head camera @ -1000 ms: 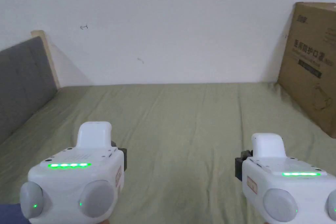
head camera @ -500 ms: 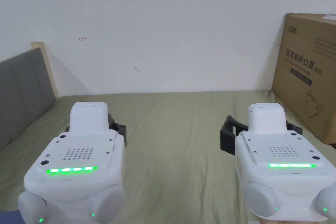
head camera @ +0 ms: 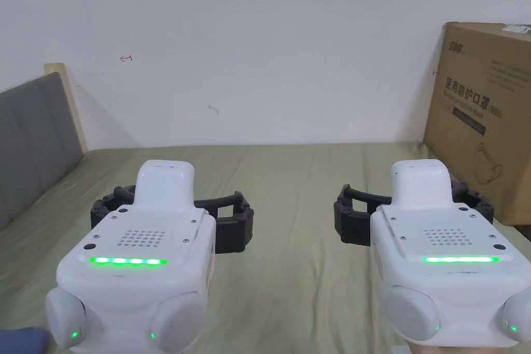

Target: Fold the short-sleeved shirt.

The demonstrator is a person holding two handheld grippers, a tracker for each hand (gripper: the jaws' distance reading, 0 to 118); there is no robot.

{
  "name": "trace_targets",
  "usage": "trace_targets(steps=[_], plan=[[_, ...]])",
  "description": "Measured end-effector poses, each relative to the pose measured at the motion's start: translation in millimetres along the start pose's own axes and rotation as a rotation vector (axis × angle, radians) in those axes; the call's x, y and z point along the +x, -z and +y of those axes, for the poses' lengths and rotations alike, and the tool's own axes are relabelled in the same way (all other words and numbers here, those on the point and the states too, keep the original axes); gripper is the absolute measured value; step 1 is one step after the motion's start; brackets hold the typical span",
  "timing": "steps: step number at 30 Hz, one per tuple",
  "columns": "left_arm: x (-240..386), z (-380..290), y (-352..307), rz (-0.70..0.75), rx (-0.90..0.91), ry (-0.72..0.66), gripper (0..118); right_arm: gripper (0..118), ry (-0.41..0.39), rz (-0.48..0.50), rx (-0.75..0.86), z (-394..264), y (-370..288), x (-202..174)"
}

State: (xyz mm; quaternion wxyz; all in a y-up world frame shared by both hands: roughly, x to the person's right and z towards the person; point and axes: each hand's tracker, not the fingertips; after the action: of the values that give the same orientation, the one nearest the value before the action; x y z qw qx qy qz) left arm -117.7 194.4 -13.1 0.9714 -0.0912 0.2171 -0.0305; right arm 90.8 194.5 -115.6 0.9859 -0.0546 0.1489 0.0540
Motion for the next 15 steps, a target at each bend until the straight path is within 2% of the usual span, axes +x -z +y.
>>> trace_targets(steps=[6, 11, 15], plan=[[5.6, -0.4, -2.3, 0.035, 0.027, 0.035, 118, 114, 0.006, -0.004, -0.027, -6.0, 2.5, 1.4], [-0.1, 5.2, -0.1, -0.001, 0.006, -0.059, 118, 114, 0.006, -0.005, -0.031, -6.5, 2.8, 2.7], [2.7, 4.7, 2.2, 0.071, -0.013, -0.049, 118, 114, -0.013, -0.009, -0.035, -5.8, 3.8, 2.5]])
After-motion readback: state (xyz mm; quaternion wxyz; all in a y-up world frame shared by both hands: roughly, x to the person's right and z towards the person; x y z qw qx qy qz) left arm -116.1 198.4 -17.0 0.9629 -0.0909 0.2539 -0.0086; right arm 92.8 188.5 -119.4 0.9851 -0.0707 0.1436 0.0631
